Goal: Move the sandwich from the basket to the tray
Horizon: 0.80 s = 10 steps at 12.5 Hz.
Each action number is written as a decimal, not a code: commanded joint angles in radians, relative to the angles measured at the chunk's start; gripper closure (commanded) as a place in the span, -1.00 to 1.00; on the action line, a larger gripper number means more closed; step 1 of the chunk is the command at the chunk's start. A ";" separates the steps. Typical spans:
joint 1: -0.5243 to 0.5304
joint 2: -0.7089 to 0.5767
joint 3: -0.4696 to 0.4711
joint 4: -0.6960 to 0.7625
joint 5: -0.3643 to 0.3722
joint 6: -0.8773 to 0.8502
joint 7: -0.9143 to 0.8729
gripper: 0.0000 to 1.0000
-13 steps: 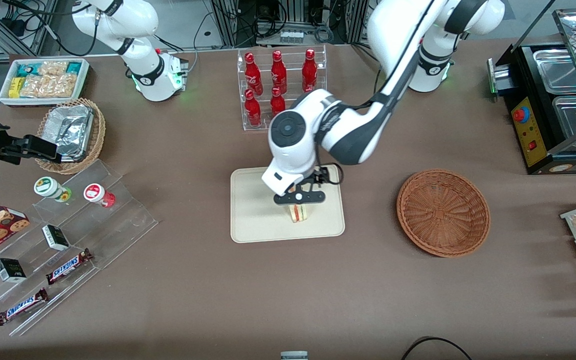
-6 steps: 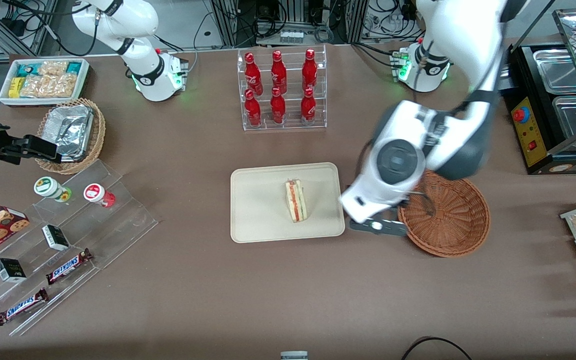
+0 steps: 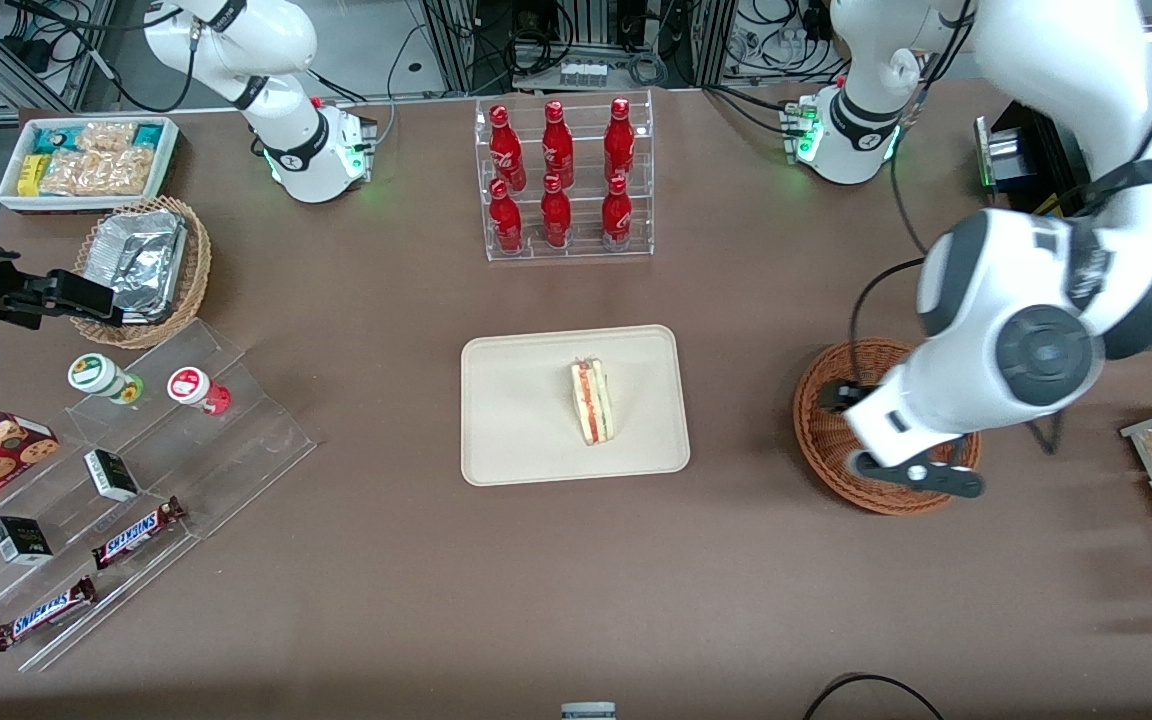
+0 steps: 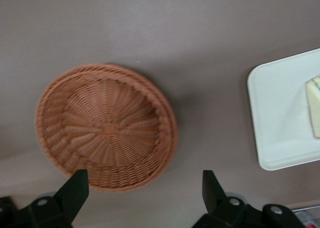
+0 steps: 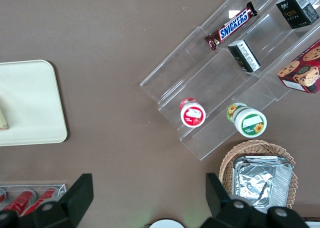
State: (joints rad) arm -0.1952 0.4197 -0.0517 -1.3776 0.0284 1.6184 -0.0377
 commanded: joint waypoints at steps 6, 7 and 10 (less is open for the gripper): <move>0.085 -0.252 -0.007 -0.167 -0.004 -0.073 0.009 -1.00; 0.083 -0.266 -0.007 -0.166 -0.004 -0.089 0.004 -1.00; 0.085 -0.286 -0.007 -0.164 -0.004 -0.103 -0.024 -1.00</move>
State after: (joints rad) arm -0.1150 0.1655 -0.0538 -1.5144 0.0284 1.5227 -0.0378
